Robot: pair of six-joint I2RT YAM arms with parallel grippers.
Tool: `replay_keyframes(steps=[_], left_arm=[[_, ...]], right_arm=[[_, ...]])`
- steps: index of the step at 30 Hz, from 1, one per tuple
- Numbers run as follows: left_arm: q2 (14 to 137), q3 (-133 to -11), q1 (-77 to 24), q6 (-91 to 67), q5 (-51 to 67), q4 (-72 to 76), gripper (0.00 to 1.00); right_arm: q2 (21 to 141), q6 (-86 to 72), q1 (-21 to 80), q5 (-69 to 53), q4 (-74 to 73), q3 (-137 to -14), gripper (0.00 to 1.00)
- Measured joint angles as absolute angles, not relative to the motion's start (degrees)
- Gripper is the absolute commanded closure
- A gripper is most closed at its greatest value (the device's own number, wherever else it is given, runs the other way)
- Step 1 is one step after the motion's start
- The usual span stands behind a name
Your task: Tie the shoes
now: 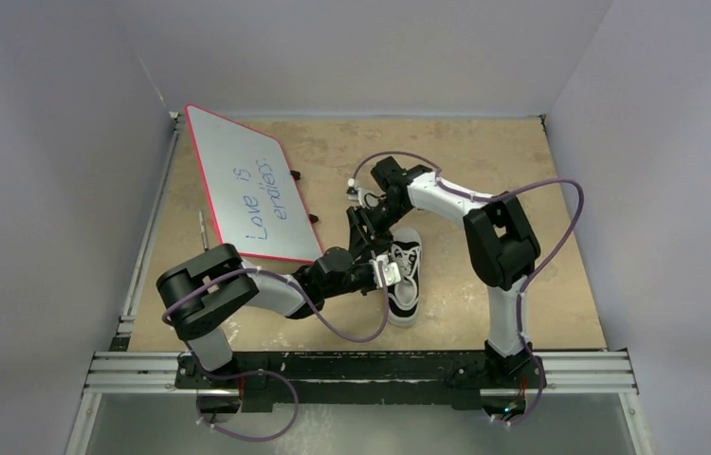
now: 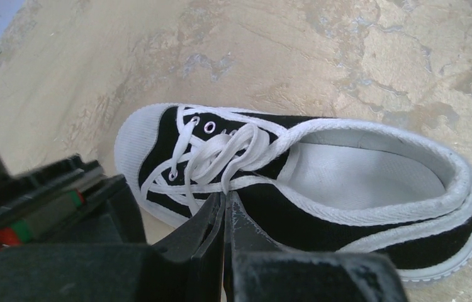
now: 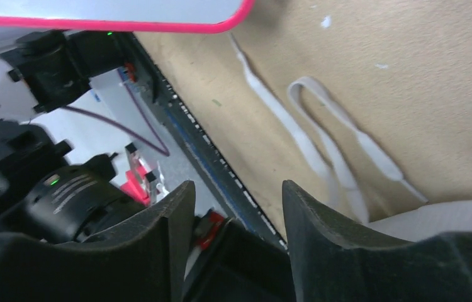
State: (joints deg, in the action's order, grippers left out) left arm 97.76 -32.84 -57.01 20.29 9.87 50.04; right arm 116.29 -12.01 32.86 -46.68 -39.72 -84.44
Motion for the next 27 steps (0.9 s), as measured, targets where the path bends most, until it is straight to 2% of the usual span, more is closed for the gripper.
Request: replay_keyframes(steps=[6, 13, 16, 20, 27], left_arm=[[98.13, -32.84, -56.86, 17.61, 9.98, 50.13, 1.0], [98.61, -34.09, -54.7, 9.93, 13.91, 48.9, 1.0], [99.09, -35.92, -53.12, 5.23, 16.99, 47.59, 1.0], [99.44, -37.63, -51.33, -1.17, 20.23, 47.31, 1.0], [99.35, -37.08, -49.5, -7.18, 23.05, 48.1, 1.0]], right_arm=[[109.6, -14.5, 29.36, -47.88, -43.4, -85.91, 0.25], [95.22, -13.74, 17.82, -40.49, -46.44, -88.4, 0.24], [86.54, -11.97, 17.21, -33.95, -45.56, -82.21, 0.24], [75.09, -11.75, 18.15, -30.48, -42.33, -67.77, 0.28], [75.37, -14.55, 18.28, -32.67, -36.53, -57.76, 0.3]])
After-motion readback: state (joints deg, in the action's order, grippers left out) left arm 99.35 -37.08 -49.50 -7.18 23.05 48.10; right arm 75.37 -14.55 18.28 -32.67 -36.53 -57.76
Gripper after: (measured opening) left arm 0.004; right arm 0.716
